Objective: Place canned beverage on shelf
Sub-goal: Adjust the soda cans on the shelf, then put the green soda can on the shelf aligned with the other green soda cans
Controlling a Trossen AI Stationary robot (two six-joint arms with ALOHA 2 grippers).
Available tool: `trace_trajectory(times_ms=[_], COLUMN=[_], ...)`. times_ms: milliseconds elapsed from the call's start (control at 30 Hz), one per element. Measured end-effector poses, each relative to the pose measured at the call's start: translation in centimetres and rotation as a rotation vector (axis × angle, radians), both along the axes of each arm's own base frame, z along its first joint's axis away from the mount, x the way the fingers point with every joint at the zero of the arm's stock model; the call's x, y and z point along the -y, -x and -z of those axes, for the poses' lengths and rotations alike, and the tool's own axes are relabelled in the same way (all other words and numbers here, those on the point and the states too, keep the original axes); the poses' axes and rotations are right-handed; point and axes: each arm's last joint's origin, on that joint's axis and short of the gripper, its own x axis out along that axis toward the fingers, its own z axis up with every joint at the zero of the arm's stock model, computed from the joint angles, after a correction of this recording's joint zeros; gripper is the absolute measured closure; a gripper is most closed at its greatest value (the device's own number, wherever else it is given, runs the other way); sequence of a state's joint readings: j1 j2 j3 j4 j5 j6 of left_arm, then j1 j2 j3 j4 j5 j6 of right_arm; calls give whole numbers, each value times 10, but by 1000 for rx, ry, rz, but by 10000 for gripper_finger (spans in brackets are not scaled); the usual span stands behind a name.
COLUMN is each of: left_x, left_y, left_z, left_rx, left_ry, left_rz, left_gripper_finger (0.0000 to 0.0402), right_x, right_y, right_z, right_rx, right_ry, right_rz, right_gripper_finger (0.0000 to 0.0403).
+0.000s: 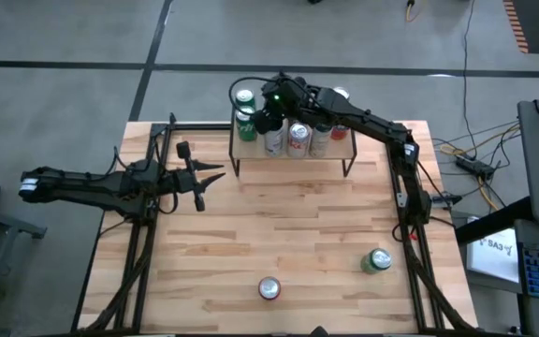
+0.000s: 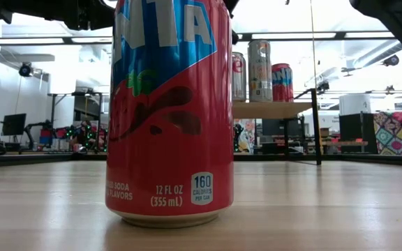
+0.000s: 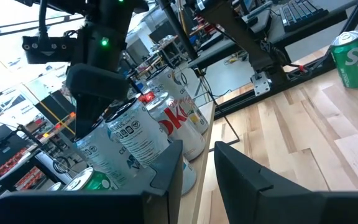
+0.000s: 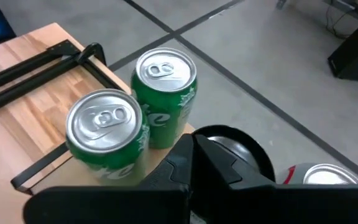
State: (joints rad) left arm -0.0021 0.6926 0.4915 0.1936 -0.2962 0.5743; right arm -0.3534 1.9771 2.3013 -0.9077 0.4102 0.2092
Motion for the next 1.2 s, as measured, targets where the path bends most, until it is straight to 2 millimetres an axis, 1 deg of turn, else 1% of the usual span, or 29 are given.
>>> trace_trajectory(times_ms=[100,700,967,1033,1200], left_x=[0,0,0,0,0], left_y=[0,0,0,0,0], left_z=[0,0,0,0,0], left_rx=[0,0,0,0,0], left_ry=[0,0,0,0,0], left_rz=[0,1,0,0,0], left_gripper_finger=[324,324,324,324,324], right_x=[-3,-6,-11,-14,-36], right_y=[0,2,6,11,26], right_z=[-1,-2,-17,-24,-41], right_rx=[2,8,38,45,46], right_ry=[0,-41,-19,-8,-15], right_rz=[-6,-6,-20,-27,-61], right_gripper_finger=[394,394,394,394,394])
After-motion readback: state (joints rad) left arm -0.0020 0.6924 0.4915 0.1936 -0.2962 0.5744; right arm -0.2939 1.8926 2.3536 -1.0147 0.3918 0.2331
